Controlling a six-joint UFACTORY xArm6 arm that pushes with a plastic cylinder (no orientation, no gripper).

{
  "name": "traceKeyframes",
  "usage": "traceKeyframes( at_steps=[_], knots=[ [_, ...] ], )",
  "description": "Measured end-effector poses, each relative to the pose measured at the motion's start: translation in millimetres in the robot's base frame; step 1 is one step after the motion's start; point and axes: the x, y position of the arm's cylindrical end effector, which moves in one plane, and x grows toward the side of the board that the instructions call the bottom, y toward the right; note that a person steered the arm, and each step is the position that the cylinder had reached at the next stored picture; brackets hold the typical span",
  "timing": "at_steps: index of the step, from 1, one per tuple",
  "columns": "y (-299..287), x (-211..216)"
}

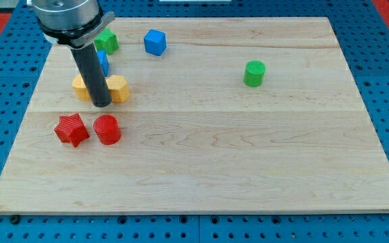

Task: Move the green circle towards the right side of the yellow hexagon

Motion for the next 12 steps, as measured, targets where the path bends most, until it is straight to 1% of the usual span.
traceKeyframes(
  at_steps=[1,2,4,5,6,7,9,10,11,12],
  knots=[
    [7.6,12.9],
    [38.3,20.8],
    [233.4,6.1],
    [270.9,-11.4],
    [275.1,-44.2],
    [276.9,-67.9],
    [279.8,-79.8],
    [297.5,-111.8],
    [289.7,-130.3],
    [271.1,-138.7]
  ],
)
